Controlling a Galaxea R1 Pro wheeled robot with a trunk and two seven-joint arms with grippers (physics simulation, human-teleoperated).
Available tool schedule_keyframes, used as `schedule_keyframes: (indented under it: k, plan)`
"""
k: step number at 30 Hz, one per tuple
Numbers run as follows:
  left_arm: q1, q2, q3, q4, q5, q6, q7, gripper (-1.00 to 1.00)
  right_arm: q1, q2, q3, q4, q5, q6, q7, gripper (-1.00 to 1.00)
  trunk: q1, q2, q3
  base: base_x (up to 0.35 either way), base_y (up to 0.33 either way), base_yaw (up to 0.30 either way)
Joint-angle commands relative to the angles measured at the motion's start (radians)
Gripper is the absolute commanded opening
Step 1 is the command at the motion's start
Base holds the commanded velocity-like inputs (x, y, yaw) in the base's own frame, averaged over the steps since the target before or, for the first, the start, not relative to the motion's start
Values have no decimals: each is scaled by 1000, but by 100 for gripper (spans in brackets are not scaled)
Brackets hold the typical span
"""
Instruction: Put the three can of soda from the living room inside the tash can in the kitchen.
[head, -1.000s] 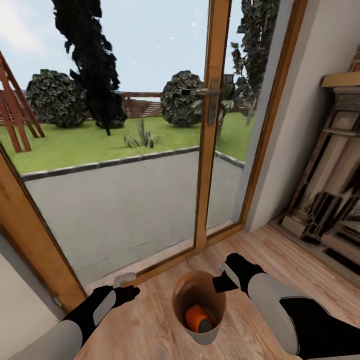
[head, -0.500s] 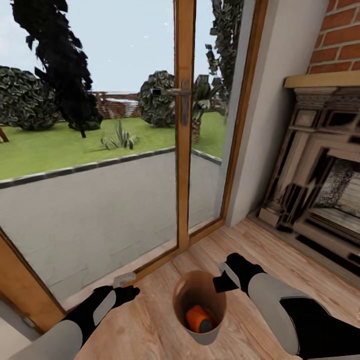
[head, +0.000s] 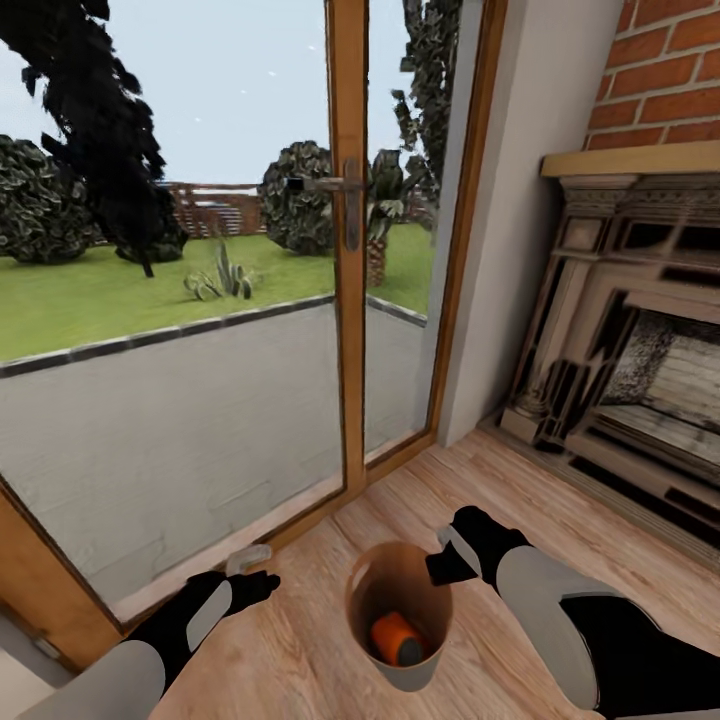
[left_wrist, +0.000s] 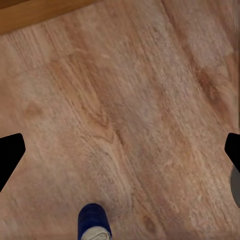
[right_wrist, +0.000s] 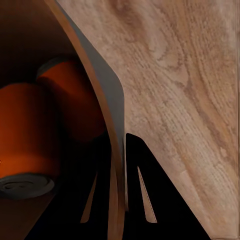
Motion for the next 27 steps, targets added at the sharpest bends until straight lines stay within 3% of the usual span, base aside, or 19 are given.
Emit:
schedule_keyframes:
  k: [1,17,27]
  plan:
    - [0,0,0,0,0,0,0,100,0,0,-9,0,-12,1,7,-100,0,0,0,-59,21,-204]
    - [0,0,0,0,-1,0,0,100,0,2,-8,1,-13,1,7,-100,0,0,0,-9,3,-208]
    - [0,-1,-1,0,-1,0,0,100,0,2,-8,1,-13,1,7,-100,0,0,0,-36,29,-32]
